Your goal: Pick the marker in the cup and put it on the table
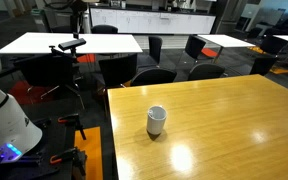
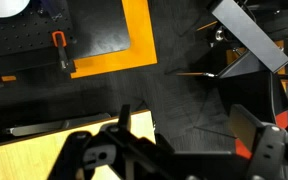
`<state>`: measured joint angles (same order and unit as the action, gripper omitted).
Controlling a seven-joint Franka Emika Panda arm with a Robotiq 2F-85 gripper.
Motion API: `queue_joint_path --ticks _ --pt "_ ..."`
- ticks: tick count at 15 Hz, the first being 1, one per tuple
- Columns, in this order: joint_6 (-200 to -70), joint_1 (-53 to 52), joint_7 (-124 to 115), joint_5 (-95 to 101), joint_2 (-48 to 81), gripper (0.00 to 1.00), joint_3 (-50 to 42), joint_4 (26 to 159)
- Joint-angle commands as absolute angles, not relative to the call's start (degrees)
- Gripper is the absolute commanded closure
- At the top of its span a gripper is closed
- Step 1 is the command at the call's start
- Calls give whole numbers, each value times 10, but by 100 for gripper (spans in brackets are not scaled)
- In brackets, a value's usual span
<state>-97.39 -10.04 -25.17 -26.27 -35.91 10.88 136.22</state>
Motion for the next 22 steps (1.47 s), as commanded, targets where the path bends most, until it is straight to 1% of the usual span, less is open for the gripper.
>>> queue_joint_path --ticks 1,12,22 --pt "-970 -87 -247 -268 -360 0 118 1360" --pt "-976 -83 -250 -265 -361 0 120 1360" --pt "-1007 -6 -263 -214 -356 0 100 1345"
